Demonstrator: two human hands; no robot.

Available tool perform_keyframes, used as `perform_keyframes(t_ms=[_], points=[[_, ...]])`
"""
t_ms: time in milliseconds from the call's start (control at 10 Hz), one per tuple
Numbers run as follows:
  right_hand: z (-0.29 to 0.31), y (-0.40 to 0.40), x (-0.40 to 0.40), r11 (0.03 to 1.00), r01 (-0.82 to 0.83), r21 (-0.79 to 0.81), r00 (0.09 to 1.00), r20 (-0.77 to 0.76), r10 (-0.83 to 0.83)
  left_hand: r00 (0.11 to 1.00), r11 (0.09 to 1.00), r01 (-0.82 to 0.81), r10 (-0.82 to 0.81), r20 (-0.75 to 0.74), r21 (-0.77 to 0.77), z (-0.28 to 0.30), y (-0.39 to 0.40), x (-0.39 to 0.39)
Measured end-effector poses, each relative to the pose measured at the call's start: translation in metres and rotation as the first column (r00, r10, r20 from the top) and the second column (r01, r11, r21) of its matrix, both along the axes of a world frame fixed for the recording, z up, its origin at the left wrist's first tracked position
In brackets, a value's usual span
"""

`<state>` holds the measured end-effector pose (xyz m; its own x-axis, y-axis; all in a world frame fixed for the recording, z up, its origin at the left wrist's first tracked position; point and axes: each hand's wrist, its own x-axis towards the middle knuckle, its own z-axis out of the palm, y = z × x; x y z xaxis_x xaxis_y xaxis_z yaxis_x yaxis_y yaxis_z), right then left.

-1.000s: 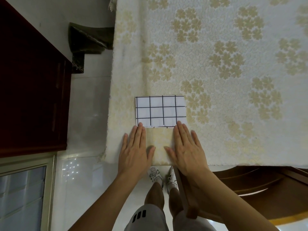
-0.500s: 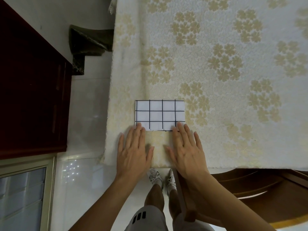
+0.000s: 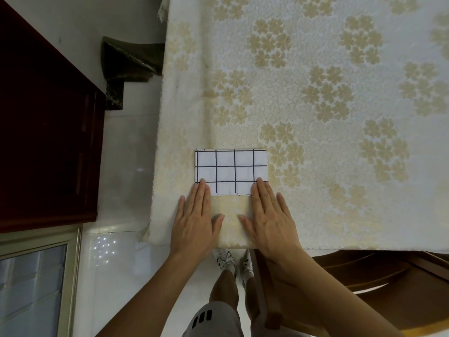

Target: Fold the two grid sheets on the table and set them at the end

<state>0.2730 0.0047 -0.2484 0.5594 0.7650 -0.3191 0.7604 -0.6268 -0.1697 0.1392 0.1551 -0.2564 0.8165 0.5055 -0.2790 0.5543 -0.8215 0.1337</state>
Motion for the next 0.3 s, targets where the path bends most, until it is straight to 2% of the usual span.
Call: perform_keyframes(t_ms=[200,300], points=[[0.000,0.001,0.000,1.000,0.012,0.029,1.000,0.002,-0.012,1.000,1.000,-0.002,0.002,0.012,-0.005,0.004,0.002,0.001],[0.008,0.003,0.003,0.997,0.034,0.074,0.999,-0.008,-0.034,0.997,0.999,-0.030,0.031,0.064,-0.021,0.013,0.002,0.005]])
